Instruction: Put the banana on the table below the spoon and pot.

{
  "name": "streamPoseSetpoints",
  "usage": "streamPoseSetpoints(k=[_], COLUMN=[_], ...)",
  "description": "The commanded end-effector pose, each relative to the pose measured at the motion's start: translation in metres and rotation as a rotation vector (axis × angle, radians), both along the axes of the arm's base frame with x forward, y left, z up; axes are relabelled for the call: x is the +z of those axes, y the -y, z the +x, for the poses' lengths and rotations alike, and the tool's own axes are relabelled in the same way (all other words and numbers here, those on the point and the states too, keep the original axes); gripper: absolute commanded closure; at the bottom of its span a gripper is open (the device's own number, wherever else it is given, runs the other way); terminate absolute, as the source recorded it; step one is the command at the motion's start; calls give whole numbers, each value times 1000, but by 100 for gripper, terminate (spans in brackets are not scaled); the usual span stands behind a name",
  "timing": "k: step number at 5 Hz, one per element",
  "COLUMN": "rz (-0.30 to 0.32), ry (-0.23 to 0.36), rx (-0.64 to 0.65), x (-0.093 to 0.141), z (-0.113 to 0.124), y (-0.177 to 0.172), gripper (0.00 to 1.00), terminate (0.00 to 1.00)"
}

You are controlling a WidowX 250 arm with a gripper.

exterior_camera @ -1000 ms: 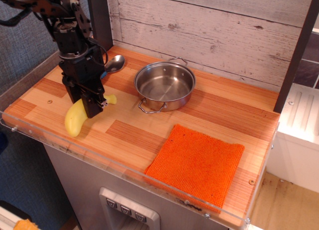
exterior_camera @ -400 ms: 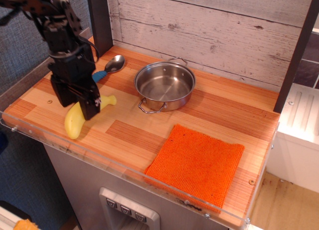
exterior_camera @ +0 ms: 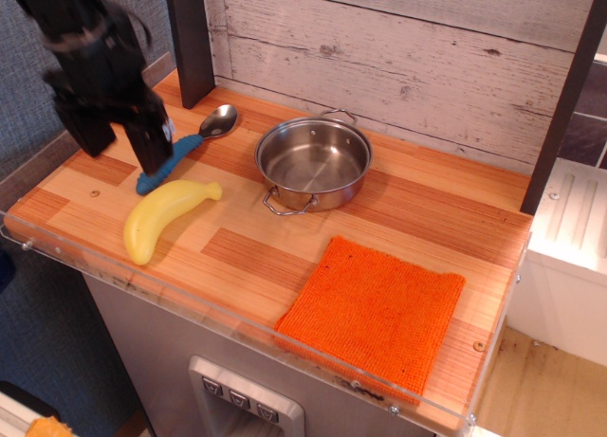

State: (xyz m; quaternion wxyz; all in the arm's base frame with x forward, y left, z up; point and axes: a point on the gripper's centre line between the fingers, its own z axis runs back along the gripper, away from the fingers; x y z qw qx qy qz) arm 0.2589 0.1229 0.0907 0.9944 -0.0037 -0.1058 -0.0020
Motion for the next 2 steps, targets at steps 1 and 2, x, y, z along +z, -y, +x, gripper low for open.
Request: streamPoseSetpoints(k=[1,2], rz=[9,9], ry=[48,48], rx=[-22,-22], x=[21,21], z=[-5,-5], y=[4,4], gripper=[0,0], terminate=[0,100])
